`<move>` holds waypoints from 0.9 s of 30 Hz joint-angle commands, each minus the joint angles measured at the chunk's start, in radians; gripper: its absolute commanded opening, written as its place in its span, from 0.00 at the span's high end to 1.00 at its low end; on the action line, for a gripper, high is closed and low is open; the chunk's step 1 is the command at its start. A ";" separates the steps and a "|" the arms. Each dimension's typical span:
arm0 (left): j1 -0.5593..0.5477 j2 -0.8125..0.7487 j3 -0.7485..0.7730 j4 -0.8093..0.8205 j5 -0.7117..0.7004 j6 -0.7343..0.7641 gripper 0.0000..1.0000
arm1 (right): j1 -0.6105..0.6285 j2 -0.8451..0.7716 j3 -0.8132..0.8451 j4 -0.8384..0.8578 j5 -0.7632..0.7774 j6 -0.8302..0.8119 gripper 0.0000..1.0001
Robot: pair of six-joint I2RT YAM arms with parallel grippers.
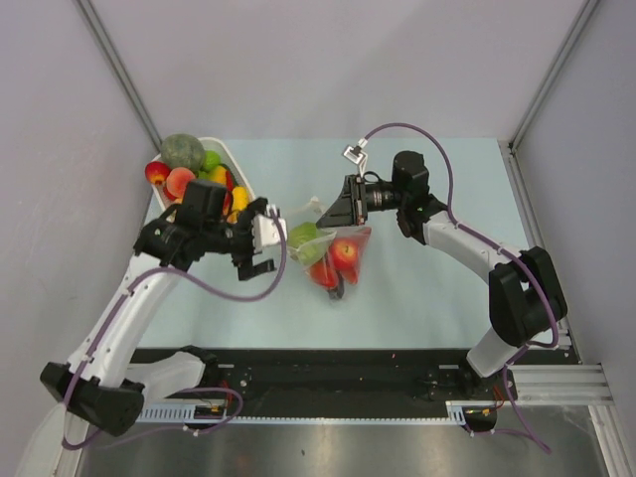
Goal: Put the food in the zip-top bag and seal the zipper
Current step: Place the fake vegetable in the zipper food storage bag, then zip the zipper food storage bag at the center of the board.
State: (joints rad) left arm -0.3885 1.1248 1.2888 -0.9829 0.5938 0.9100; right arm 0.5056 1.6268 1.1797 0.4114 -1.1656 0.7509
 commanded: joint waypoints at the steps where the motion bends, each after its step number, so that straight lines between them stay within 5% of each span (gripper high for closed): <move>1: -0.033 -0.074 -0.161 0.089 -0.002 0.245 0.03 | 0.011 -0.024 0.020 0.121 -0.055 0.028 1.00; 6: -0.021 -0.040 -0.123 0.178 -0.026 0.132 0.10 | 0.017 -0.034 0.027 0.052 -0.049 -0.033 1.00; 9: 0.017 0.000 -0.057 0.171 0.059 -0.066 0.14 | 0.021 -0.039 0.035 -0.012 -0.043 -0.094 1.00; 13: 0.037 -0.026 -0.143 0.367 0.005 -0.446 0.15 | 0.022 -0.041 0.040 -0.059 -0.042 -0.139 1.00; 17: 0.039 -0.010 -0.262 0.458 -0.110 -0.559 0.14 | 0.024 -0.048 0.052 -0.091 -0.046 -0.173 1.00; 22: 0.056 0.139 -0.235 0.466 -0.258 -0.652 0.15 | 0.024 -0.068 0.057 -0.146 -0.054 -0.219 1.00; 27: 0.092 0.220 -0.210 0.402 -0.155 -0.746 0.29 | 0.024 -0.087 0.058 -0.203 -0.043 -0.277 1.00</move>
State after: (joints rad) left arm -0.3145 1.3186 1.0363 -0.5636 0.4026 0.2855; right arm 0.5247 1.6119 1.1839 0.2268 -1.1934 0.5411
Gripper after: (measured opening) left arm 0.765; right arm 0.010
